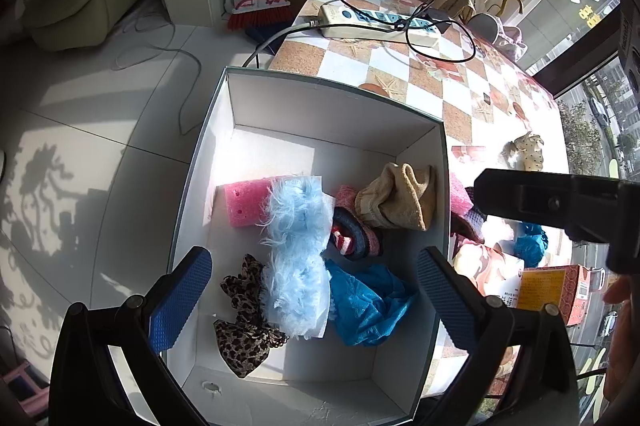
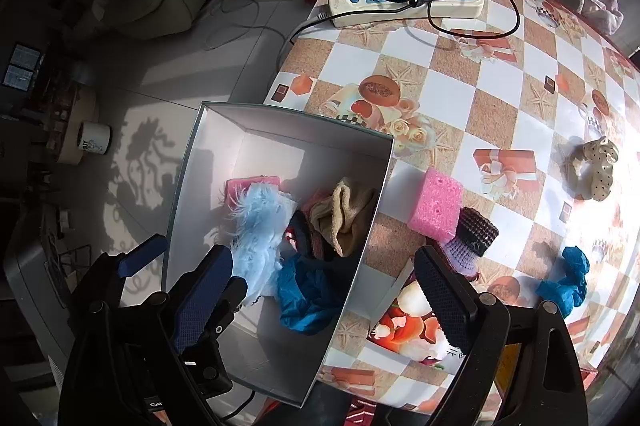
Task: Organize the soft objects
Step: 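Open both tools to drop the boa and sock into the box, then move both tools back over the pink sponge and blue glove on the table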
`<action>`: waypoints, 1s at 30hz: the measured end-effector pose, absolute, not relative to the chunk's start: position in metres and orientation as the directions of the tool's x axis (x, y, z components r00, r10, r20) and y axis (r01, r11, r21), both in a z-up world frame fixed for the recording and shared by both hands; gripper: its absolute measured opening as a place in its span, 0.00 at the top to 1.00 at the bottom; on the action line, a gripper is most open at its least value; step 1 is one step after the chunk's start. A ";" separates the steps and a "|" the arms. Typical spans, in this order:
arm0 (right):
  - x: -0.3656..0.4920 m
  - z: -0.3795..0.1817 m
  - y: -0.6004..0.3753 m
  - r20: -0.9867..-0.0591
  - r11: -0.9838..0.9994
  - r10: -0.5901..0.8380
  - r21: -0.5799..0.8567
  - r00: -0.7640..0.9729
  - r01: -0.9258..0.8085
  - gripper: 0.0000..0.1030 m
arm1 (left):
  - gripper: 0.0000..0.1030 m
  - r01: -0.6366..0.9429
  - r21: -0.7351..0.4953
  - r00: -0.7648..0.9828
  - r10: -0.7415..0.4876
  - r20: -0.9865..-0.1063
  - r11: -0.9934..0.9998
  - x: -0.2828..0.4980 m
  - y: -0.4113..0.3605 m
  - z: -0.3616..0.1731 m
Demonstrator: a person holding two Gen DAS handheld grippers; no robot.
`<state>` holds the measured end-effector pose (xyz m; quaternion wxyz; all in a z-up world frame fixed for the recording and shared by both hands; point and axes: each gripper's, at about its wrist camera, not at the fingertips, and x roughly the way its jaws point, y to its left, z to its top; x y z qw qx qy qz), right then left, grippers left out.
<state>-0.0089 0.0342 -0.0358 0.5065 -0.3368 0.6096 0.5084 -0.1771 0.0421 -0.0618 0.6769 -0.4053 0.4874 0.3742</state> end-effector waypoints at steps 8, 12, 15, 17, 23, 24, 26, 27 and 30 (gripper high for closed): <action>0.003 -0.043 0.023 -0.948 0.304 0.068 0.317 -0.311 -0.899 0.00 | 0.00 -0.886 -0.191 0.254 0.098 -0.962 0.422 -0.168 0.037 -0.051; 0.019 -0.040 0.011 -0.942 0.337 0.085 0.334 -0.325 -0.880 0.00 | 0.00 -0.866 -0.195 0.260 0.082 -0.962 0.460 -0.154 0.034 -0.045; 0.042 -0.034 -0.002 -0.943 0.385 0.097 0.329 -0.317 -0.862 0.00 | 0.00 -0.833 -0.201 0.269 0.061 -0.961 0.515 -0.134 0.030 -0.039; 0.064 -0.029 -0.013 -0.946 0.430 0.107 0.322 -0.306 -0.843 0.00 | 0.00 -0.799 -0.205 0.279 0.046 -0.959 0.565 -0.114 0.025 -0.034; 0.143 -0.017 -0.059 -0.944 0.600 0.150 0.323 -0.293 -0.732 0.00 | 0.00 -0.684 -0.224 0.278 -0.036 -0.960 0.695 -0.043 0.009 -0.031; 0.157 -0.015 -0.068 -0.944 0.629 0.157 0.323 -0.291 -0.707 0.00 | 0.00 -0.665 -0.232 0.269 -0.061 -0.961 0.710 -0.030 0.007 -0.034; 0.182 -0.014 -0.085 -0.944 0.675 0.169 0.320 -0.283 -0.665 0.00 | 0.00 -0.636 -0.242 0.247 -0.104 -0.964 0.733 -0.006 0.003 -0.041; 0.193 -0.013 -0.093 -0.945 0.693 0.174 0.318 -0.278 -0.647 0.00 | 0.00 -0.626 -0.235 0.226 -0.116 -0.967 0.744 0.006 0.001 -0.047; 0.221 -0.015 -0.116 -0.948 0.738 0.181 0.306 -0.261 -0.602 0.00 | 0.00 -0.608 -0.219 0.167 -0.147 -0.975 0.763 0.037 0.000 -0.066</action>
